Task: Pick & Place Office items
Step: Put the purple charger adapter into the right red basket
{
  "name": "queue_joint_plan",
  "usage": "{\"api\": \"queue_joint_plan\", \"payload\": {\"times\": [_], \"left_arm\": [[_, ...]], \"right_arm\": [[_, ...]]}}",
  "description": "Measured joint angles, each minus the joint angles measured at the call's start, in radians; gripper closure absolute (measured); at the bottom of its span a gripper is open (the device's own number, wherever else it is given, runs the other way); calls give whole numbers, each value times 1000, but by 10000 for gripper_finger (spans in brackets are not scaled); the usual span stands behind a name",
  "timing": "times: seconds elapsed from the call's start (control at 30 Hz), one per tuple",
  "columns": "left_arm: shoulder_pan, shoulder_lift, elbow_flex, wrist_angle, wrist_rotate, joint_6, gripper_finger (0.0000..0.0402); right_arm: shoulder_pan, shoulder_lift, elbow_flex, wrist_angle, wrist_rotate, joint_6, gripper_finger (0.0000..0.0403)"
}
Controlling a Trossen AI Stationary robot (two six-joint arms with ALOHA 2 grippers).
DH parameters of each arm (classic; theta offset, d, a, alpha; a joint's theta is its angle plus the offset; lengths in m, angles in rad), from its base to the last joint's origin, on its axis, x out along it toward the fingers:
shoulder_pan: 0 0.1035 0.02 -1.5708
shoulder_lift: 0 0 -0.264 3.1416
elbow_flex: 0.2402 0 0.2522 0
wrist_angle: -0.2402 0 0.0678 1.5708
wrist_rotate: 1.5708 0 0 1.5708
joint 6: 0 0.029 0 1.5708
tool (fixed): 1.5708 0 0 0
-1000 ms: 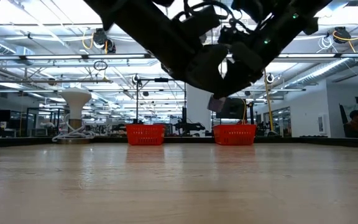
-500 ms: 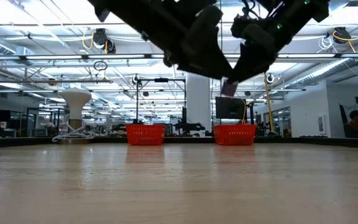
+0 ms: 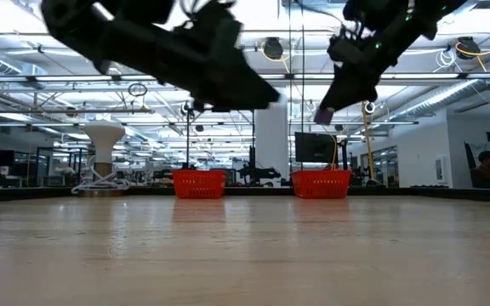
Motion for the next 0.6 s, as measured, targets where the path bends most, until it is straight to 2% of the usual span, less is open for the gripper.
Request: {"api": "queue_joint_plan", "payload": {"times": [0.17,0.3,0.47,0.6], "left_arm": [[14,-152,-128,61,-1,-19,236],[19,-278,-195,60,-1,-23,244],[19,-395,-239,51,-3,-57,249],[16,-423,-238,53,-2,-80,240]], "right_arm": [[-185,66,44,-14,-193,-12,281],[-276,163,119,-32,-304,-40,281],[-328,328,296,-178,-332,-107,281],[-352,452,432,-302,-332,-148,281]]}}
